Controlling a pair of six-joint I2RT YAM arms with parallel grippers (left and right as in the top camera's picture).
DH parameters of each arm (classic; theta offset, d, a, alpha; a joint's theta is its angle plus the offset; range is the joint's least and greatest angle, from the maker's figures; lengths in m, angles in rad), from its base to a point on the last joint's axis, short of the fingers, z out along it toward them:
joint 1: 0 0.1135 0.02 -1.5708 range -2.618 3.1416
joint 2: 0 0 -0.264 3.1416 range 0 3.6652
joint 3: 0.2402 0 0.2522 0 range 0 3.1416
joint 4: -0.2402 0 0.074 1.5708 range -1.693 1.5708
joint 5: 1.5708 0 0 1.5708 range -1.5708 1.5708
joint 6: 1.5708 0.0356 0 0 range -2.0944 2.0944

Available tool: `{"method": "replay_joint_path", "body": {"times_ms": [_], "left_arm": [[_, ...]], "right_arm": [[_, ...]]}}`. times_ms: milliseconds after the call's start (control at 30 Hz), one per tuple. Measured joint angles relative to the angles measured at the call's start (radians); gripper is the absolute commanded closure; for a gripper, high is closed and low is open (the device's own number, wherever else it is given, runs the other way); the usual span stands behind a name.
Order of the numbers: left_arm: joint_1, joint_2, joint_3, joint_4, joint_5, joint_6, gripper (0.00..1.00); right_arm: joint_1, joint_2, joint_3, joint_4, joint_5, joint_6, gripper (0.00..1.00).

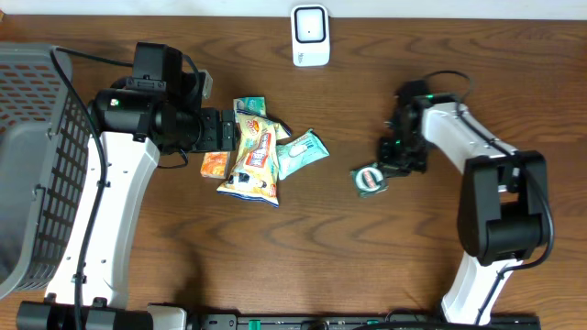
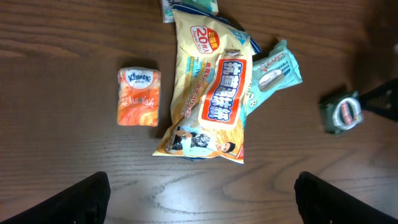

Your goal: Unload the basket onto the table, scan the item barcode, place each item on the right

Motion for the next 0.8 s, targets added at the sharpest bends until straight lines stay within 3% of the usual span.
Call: {"method": "replay_joint_path", "body": {"times_ms": [267,567,800], "left_arm": [[0.000,0.000,0.000,0.000,0.000,0.000,0.06],[0.000,0.000,0.000,0.000,0.000,0.000,0.06],[0.000,0.000,0.000,0.000,0.000,0.000,0.06]], "right_arm": [[0.190,0.000,0.001,-0.057,-0.075,-0.029,0.97],[0.216,-0.002,0.110,-0.104,-0.103,-0.033,0.98],[0.261,-0.005,0.133,-0.040,-0.111,-0.043,0.99]]}}
